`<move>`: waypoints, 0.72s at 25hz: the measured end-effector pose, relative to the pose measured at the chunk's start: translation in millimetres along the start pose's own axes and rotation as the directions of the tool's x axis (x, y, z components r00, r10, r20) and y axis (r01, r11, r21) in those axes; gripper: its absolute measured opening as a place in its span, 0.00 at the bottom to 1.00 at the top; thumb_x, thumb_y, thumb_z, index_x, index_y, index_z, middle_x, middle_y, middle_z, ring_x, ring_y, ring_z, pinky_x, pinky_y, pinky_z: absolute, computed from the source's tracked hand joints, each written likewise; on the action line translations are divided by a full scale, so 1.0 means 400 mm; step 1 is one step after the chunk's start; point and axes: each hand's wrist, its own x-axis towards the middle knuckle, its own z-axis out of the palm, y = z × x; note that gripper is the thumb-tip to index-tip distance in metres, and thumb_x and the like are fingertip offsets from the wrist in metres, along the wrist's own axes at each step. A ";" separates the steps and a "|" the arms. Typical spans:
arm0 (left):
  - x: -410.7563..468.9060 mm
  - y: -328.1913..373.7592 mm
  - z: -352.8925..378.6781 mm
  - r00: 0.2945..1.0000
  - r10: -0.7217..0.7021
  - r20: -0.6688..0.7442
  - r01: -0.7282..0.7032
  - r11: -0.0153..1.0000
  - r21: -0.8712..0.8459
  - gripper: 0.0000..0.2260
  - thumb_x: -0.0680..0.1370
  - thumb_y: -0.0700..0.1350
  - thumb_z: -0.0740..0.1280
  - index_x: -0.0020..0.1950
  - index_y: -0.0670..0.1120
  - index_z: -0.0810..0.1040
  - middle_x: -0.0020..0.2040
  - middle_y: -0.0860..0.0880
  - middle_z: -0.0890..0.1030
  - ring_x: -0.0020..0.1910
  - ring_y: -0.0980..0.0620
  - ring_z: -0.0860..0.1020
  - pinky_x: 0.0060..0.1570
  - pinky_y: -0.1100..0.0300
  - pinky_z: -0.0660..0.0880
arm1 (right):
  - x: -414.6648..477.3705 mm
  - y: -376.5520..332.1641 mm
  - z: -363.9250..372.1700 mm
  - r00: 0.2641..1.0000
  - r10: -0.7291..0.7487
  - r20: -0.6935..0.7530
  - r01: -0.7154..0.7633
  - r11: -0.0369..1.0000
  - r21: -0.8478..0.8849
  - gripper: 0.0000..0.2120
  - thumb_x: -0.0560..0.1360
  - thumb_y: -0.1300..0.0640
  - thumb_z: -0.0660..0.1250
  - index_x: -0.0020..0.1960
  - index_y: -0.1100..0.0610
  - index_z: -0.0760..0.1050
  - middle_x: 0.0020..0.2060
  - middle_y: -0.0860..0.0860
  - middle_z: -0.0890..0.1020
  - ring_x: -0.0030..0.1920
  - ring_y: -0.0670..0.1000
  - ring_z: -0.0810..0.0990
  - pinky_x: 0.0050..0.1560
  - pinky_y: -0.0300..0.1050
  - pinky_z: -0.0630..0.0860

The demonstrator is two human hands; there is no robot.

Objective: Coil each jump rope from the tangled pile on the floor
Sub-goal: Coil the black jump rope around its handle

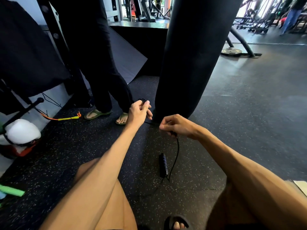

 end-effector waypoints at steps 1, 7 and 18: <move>-0.005 0.003 0.002 0.999 -0.019 0.044 0.018 1.000 0.010 0.13 0.83 0.44 0.61 0.44 0.37 0.76 0.30 0.43 0.79 0.24 0.51 0.78 0.29 0.62 0.75 | -0.003 -0.007 -0.006 0.999 -0.039 -0.022 0.039 0.999 0.004 0.12 0.80 0.56 0.66 0.51 0.66 0.76 0.37 0.57 0.76 0.36 0.52 0.74 0.33 0.39 0.72; -0.040 0.015 0.024 0.895 -0.168 0.413 0.154 0.986 0.065 0.20 0.85 0.49 0.54 0.44 0.39 0.77 0.29 0.43 0.79 0.25 0.49 0.77 0.30 0.61 0.72 | -0.008 -0.013 -0.038 0.944 -0.187 -0.270 0.191 0.982 -0.010 0.11 0.80 0.54 0.66 0.47 0.61 0.81 0.31 0.48 0.74 0.30 0.43 0.70 0.30 0.36 0.66; -0.058 0.065 0.022 0.645 -0.161 0.747 0.480 0.846 -0.233 0.18 0.84 0.51 0.55 0.38 0.45 0.70 0.23 0.53 0.58 0.23 0.55 0.53 0.29 0.60 0.59 | 0.018 0.026 -0.046 0.903 -0.041 -0.428 0.109 0.985 0.135 0.14 0.77 0.50 0.70 0.46 0.62 0.74 0.31 0.50 0.75 0.30 0.45 0.72 0.31 0.38 0.71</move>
